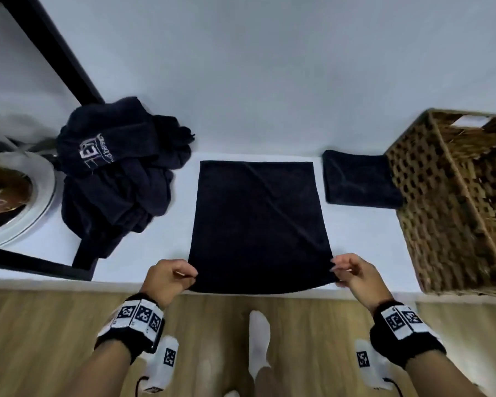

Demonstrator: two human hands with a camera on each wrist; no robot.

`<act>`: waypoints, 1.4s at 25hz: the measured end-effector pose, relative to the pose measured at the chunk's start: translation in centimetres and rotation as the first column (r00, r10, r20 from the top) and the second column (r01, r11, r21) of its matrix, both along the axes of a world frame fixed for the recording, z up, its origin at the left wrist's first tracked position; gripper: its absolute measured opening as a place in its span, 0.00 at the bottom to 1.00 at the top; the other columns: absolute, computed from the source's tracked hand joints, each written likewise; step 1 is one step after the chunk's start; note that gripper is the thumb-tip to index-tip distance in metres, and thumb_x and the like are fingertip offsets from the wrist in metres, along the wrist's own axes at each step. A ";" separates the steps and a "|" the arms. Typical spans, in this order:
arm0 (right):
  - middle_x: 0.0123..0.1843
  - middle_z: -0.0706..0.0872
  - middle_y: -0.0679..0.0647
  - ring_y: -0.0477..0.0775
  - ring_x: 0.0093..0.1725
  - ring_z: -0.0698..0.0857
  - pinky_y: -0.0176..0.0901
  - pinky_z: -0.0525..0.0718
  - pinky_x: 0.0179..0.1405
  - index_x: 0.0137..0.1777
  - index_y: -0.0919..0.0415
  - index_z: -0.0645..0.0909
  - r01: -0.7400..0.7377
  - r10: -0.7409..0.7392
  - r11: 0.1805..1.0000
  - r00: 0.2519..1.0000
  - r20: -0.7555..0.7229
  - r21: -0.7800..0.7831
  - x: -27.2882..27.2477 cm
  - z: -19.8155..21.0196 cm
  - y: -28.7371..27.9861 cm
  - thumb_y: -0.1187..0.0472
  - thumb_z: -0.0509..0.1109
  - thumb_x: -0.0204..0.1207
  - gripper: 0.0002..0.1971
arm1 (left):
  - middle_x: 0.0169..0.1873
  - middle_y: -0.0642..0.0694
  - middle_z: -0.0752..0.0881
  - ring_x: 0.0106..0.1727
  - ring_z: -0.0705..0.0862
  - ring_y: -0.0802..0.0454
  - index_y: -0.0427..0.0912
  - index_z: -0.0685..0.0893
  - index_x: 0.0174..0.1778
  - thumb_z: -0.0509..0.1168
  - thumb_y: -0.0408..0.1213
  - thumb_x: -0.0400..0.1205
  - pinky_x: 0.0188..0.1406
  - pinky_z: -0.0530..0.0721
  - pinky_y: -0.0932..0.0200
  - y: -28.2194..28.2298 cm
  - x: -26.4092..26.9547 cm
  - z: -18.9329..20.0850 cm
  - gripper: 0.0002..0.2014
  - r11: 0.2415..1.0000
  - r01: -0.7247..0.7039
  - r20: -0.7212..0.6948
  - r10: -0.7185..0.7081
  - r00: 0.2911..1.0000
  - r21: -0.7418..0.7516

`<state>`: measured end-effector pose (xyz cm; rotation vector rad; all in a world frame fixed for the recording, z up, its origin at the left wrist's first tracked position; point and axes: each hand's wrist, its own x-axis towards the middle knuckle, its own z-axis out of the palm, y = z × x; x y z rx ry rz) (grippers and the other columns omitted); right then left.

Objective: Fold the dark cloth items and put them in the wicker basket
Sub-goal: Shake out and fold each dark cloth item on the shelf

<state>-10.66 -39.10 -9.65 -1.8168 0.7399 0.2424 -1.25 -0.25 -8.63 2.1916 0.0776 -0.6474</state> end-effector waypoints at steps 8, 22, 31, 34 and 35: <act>0.37 0.89 0.48 0.52 0.37 0.89 0.47 0.84 0.43 0.41 0.49 0.82 -0.082 0.116 0.919 0.991 0.068 -0.386 10.4 3.2 -0.1 0.61 0.65 0.79 0.08 | 0.43 0.53 0.91 0.43 0.88 0.50 0.55 0.88 0.46 0.68 0.34 0.79 0.48 0.85 0.56 -4.7 10.4 2.5 0.09 0.980 0.115 0.205 -0.147 0.968 0.163; 0.59 0.79 0.60 0.63 0.57 0.81 0.52 0.80 0.56 0.62 0.55 0.78 -0.454 0.501 0.639 0.858 -0.111 -0.621 29.3 -2.0 1.3 0.61 0.65 0.77 0.14 | 0.79 0.50 0.62 0.75 0.66 0.44 0.55 0.66 0.78 0.73 0.45 0.75 0.67 0.76 0.41 -11.8 23.5 -2.5 0.35 0.724 0.406 0.006 -0.493 0.870 0.558; 0.62 0.76 0.62 0.66 0.59 0.81 0.52 0.80 0.59 0.59 0.59 0.77 -0.473 0.420 0.647 0.876 -0.239 -0.598 30.6 -1.6 -1.0 0.72 0.62 0.73 0.16 | 0.67 0.44 0.78 0.63 0.80 0.42 0.48 0.81 0.66 0.66 0.36 0.81 0.64 0.79 0.45 -11.2 26.1 -2.3 0.16 0.858 0.277 0.196 -0.390 0.900 0.432; 0.70 0.72 0.57 0.66 0.63 0.80 0.58 0.81 0.59 0.65 0.57 0.75 -0.532 0.388 0.556 0.846 -0.366 -0.639 30.5 -0.9 -2.3 0.71 0.62 0.73 0.21 | 0.61 0.41 0.82 0.61 0.81 0.37 0.45 0.84 0.61 0.68 0.28 0.77 0.63 0.79 0.43 -9.9 27.2 -2.3 0.17 0.873 0.191 0.258 -0.332 0.908 0.450; 0.71 0.72 0.57 0.66 0.64 0.79 0.58 0.81 0.59 0.67 0.57 0.74 -0.554 0.383 0.539 0.832 -0.401 -0.635 30.4 -1.0 -2.4 0.71 0.63 0.74 0.22 | 0.61 0.42 0.81 0.62 0.80 0.37 0.46 0.83 0.62 0.68 0.28 0.77 0.62 0.79 0.42 -9.7 27.4 -2.4 0.18 0.845 0.202 0.217 -0.346 0.913 0.496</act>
